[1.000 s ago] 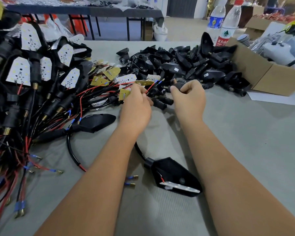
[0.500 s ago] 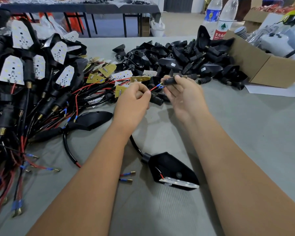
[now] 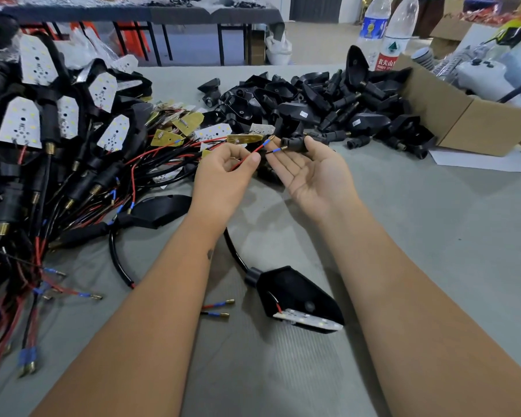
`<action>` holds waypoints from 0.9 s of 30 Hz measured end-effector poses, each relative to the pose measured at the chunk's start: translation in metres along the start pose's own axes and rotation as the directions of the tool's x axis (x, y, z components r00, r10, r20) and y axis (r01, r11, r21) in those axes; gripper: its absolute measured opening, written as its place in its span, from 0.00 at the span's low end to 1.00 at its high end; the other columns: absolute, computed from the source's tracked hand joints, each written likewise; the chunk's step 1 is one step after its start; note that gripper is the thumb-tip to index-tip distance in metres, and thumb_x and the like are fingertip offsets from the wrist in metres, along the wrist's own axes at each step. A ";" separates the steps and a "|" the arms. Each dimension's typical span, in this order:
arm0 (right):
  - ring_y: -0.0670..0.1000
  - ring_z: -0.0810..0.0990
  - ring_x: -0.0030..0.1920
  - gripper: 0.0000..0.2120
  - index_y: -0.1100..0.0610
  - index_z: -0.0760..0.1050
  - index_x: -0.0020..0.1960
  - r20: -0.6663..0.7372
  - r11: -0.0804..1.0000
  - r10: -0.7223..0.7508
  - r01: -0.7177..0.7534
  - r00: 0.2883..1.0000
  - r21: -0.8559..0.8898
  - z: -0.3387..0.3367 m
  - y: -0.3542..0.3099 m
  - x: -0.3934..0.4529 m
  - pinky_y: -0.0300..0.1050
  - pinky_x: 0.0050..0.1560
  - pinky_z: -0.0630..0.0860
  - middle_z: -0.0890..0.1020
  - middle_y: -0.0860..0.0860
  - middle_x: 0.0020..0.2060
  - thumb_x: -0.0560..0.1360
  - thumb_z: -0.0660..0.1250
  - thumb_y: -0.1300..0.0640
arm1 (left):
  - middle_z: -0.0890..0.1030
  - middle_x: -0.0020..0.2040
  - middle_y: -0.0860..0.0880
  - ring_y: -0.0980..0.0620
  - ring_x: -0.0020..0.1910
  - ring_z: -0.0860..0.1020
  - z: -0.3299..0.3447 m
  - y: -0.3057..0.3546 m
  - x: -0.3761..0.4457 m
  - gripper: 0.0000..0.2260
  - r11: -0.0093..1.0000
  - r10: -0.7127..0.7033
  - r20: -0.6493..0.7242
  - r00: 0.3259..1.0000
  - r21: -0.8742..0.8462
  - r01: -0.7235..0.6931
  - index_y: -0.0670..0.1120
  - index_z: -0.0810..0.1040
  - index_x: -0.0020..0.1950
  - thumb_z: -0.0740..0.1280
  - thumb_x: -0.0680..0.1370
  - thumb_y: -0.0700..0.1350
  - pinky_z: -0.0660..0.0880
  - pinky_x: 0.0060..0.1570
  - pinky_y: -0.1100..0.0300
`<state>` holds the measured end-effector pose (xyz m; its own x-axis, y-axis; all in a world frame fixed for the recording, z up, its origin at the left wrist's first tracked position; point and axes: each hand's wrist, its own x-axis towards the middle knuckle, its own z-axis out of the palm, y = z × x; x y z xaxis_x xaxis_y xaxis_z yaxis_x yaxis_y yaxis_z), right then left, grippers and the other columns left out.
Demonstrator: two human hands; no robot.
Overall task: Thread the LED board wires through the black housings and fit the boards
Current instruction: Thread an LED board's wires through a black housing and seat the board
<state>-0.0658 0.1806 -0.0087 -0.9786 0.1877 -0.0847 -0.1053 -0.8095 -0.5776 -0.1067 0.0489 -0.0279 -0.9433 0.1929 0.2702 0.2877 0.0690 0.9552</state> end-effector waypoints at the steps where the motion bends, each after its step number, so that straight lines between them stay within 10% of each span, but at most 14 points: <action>1: 0.57 0.85 0.46 0.16 0.70 0.74 0.50 0.003 1.000 0.004 -0.003 1.000 -0.021 0.000 0.000 0.000 0.49 0.47 0.82 0.82 0.64 0.44 0.83 0.53 0.59 | 0.78 0.36 0.51 0.55 0.36 0.73 0.000 -0.001 0.000 0.08 1.000 0.002 -0.001 1.000 -0.003 -0.002 0.50 0.75 0.40 0.69 0.78 0.43 0.72 0.44 0.57; 27: 0.59 0.83 0.46 0.05 0.62 0.69 0.56 0.039 0.987 -0.034 0.040 0.999 -0.155 0.003 0.001 0.001 0.50 0.47 0.83 0.81 0.65 0.50 0.81 0.58 0.63 | 0.76 0.29 0.54 0.57 0.31 0.72 -0.003 0.005 -0.002 0.07 0.998 0.004 -0.069 0.998 -0.058 -0.008 0.48 0.73 0.41 0.66 0.79 0.41 0.71 0.36 0.64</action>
<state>-0.0675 0.1783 -0.0075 -0.9806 0.1933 -0.0329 -0.1156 -0.7053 -0.6994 -0.1041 0.0462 -0.0231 -0.9513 0.1249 0.2818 0.2853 0.0106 0.9584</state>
